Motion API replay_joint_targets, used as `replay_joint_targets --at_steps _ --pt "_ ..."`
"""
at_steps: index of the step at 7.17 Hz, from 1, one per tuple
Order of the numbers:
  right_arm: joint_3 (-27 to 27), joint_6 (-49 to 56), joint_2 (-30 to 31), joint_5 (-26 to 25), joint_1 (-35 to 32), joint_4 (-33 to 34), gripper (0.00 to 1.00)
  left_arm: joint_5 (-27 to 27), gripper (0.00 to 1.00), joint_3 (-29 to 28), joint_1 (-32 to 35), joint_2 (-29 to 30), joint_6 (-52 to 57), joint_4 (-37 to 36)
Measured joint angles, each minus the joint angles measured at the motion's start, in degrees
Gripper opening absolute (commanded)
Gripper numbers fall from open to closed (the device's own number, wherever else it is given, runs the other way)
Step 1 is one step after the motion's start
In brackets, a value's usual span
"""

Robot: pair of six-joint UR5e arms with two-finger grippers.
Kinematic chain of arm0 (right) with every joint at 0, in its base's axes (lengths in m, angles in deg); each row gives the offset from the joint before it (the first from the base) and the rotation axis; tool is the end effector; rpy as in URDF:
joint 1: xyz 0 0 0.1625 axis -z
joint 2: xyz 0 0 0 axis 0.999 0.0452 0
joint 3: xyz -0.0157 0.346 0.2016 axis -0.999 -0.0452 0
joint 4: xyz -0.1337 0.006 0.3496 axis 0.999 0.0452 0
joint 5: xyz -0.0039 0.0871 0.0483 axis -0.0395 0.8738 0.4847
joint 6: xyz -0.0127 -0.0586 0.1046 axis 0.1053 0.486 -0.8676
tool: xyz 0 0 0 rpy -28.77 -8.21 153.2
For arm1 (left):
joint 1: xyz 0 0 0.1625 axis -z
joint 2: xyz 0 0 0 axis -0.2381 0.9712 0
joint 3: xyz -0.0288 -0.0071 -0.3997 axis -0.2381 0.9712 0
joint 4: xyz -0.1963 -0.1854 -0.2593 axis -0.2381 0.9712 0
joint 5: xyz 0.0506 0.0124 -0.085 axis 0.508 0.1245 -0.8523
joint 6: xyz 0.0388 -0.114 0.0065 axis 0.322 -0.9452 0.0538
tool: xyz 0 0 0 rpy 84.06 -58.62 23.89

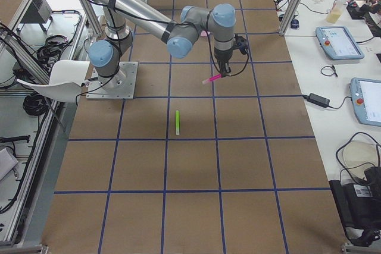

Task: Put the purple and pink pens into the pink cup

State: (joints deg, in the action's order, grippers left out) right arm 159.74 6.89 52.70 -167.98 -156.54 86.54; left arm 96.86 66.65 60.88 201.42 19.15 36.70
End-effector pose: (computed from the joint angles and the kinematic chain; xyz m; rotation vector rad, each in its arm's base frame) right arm -0.0431 -0.5150 0.3421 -0.4349 3.0990 -0.2656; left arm 0.2668 -0.4801 0.1718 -0.0989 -3.1111 -0.0807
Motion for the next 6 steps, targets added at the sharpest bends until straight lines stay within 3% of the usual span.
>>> replay_joint_targets --at_steps 2,3,6 --pt "3.7 -5.6 1.8 7.8 -9.0 8.2 0.0 -0.2 0.0 -5.1 1.0 -1.9 -0.8 4.5" --pt "4.5 -9.5 1.9 8.7 -15.1 13.6 0.0 -0.5 0.0 -7.3 2.0 -2.8 -1.9 6.9" --pt "7.6 -26.4 -0.2 3.1 -33.8 32.0 0.0 -1.8 0.0 -9.3 5.3 -6.7 -5.6 10.5"
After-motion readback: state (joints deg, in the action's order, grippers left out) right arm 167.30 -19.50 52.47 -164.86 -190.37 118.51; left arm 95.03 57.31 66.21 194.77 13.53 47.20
